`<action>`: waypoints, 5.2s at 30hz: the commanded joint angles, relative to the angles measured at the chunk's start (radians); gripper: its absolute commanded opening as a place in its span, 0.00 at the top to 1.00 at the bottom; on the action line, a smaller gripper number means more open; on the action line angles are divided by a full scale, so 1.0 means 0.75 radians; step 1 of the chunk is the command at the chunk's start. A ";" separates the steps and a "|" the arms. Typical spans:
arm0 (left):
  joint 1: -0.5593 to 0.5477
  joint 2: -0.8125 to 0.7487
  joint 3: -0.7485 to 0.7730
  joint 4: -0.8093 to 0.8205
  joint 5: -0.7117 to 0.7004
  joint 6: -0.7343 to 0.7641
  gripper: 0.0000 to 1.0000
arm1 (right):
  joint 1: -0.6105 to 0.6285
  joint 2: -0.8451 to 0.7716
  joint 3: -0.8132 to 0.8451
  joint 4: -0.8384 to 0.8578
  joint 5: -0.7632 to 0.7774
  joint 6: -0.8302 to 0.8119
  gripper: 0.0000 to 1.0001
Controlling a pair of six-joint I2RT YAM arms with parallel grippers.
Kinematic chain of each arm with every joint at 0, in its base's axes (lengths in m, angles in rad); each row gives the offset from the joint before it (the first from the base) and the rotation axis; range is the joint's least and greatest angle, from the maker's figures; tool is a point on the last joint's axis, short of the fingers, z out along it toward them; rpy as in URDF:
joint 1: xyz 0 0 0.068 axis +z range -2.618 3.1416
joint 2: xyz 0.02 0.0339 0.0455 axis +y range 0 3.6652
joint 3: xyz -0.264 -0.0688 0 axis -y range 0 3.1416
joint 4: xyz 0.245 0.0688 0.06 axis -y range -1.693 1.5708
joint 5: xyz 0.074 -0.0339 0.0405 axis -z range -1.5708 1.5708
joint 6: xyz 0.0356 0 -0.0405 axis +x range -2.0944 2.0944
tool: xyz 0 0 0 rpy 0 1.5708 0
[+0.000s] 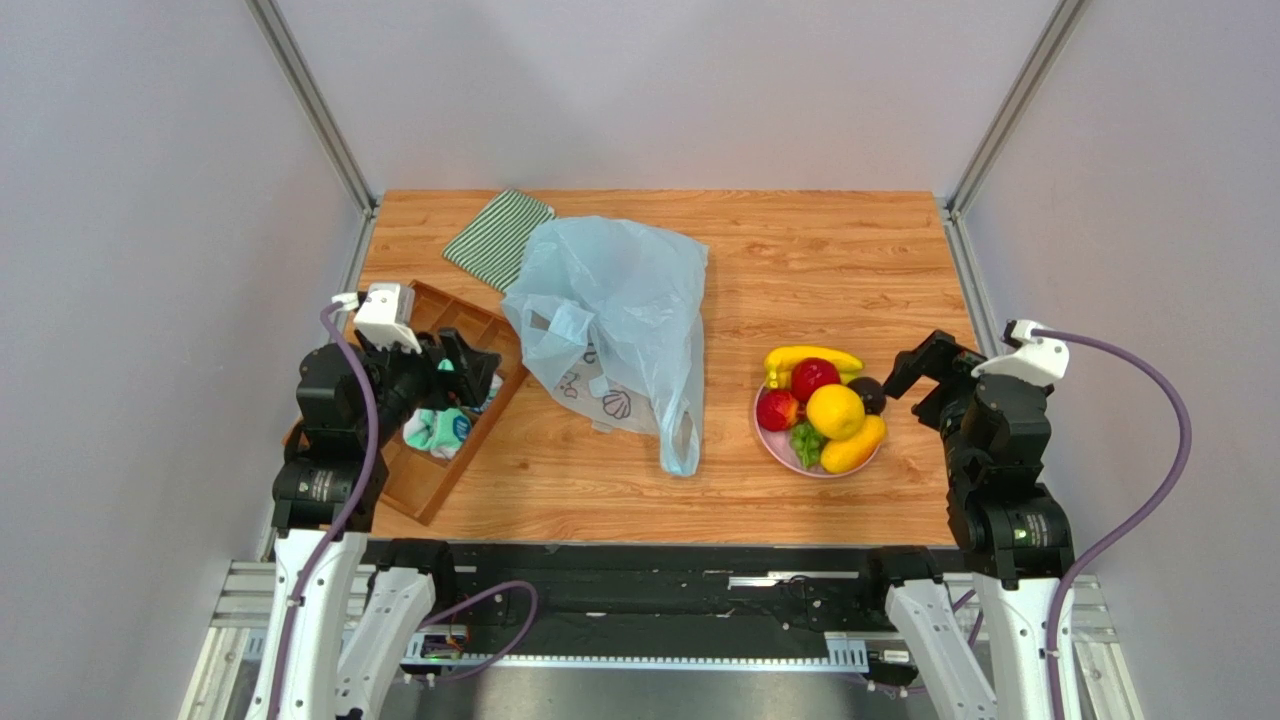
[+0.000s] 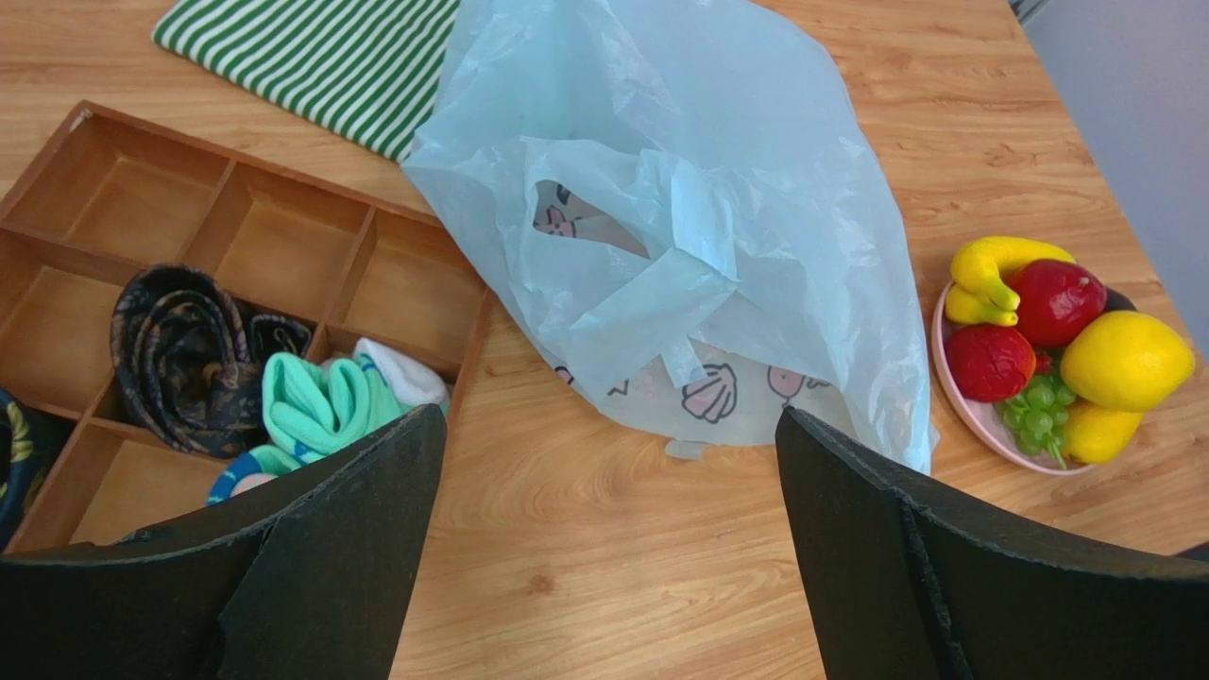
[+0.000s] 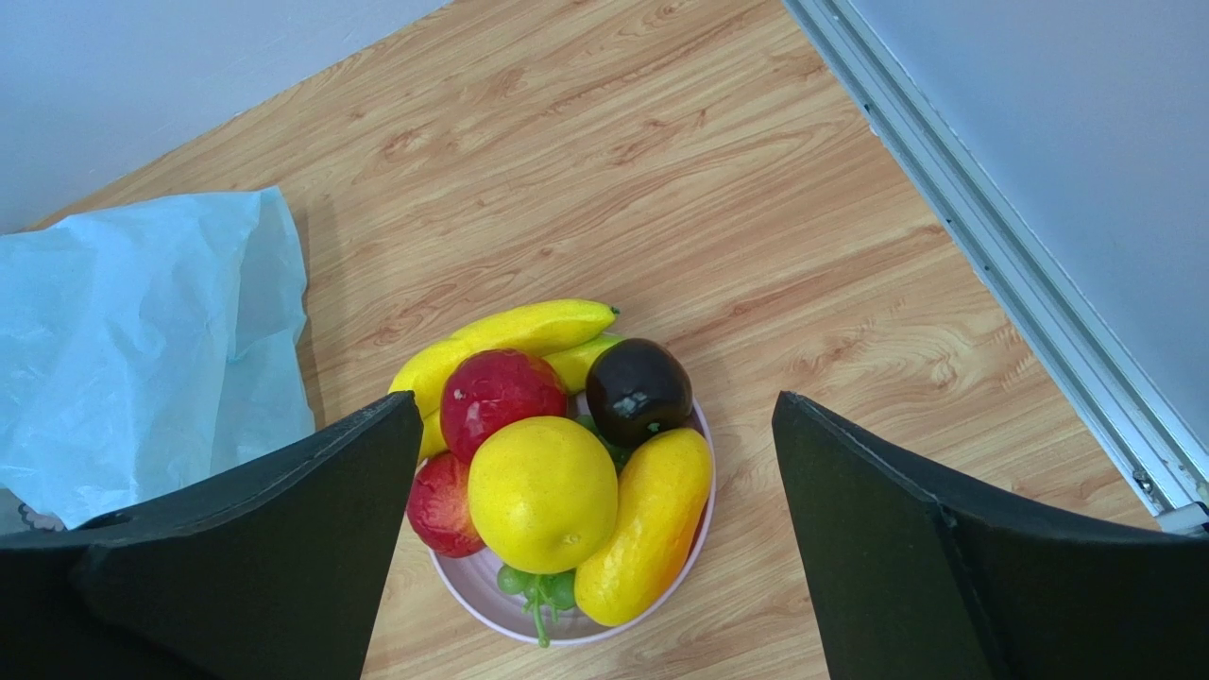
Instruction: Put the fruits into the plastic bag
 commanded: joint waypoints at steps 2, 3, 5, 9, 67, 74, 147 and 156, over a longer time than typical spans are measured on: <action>0.012 0.017 0.025 0.047 0.070 0.017 0.05 | 0.003 -0.009 0.000 0.027 0.023 0.003 0.00; 0.012 0.019 0.021 0.056 0.094 0.019 0.05 | 0.003 -0.010 0.002 0.027 0.025 0.003 0.00; 0.012 0.038 0.019 0.060 0.147 0.023 0.05 | 0.003 -0.010 0.000 0.027 0.023 0.003 0.00; 0.014 0.058 0.012 0.058 0.164 0.027 0.05 | 0.003 -0.014 0.006 0.025 0.015 -0.003 0.00; -0.404 1.222 0.579 -0.002 0.000 0.158 0.45 | 0.003 -0.028 -0.039 0.095 -0.226 -0.032 0.01; -0.404 1.220 0.581 0.013 0.151 0.117 0.99 | 0.005 -0.016 0.006 0.042 -0.220 -0.056 0.01; -0.346 0.825 0.467 0.072 0.538 0.031 1.00 | 0.022 0.686 -0.162 0.123 -0.500 -0.007 0.26; -0.346 0.825 0.469 0.070 0.542 0.029 1.00 | 0.022 0.651 -0.137 0.091 -0.511 -0.013 0.51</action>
